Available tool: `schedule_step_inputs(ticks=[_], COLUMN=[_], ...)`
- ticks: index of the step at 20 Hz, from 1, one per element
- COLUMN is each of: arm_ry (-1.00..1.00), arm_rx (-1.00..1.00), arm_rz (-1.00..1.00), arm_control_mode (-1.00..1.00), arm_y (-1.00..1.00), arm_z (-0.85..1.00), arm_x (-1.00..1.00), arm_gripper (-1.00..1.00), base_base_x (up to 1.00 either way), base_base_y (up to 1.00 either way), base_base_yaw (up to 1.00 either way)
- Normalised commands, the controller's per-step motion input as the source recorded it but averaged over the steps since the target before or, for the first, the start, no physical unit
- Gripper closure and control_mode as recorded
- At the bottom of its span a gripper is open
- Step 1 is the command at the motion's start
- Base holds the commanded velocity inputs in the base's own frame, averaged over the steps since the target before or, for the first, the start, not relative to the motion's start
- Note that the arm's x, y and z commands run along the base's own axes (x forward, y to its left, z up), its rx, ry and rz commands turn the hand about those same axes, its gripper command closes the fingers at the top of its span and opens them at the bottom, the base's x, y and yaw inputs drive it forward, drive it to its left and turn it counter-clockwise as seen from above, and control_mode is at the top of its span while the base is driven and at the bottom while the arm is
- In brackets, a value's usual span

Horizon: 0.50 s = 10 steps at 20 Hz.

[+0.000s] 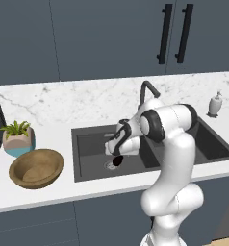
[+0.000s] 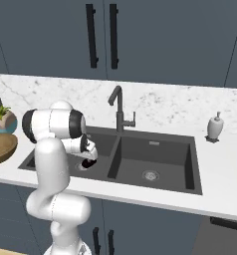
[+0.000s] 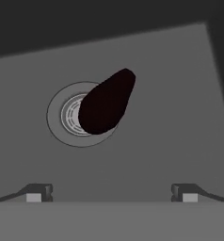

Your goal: Pick the avocado from the sink and place it in the bowl. Then pick the bowl and place it in the microwave. Then close the microwave door and press the start button.

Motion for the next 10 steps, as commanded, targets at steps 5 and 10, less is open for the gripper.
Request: schedule_step_inputs(ticks=[5,10], arm_ry=[0.00,0.00], arm_rx=[0.00,0.00], arm_rz=[0.00,0.00], arm_control_mode=[-1.00,-1.00], arm_y=[0.00,0.00], arm_z=[-0.22,-0.29], arm_x=[0.23,0.33], arm_gripper=[-1.00,-1.00], base_base_x=[0.00,0.00], base_base_y=[0.00,0.00], base_base_yaw=[0.00,0.00])
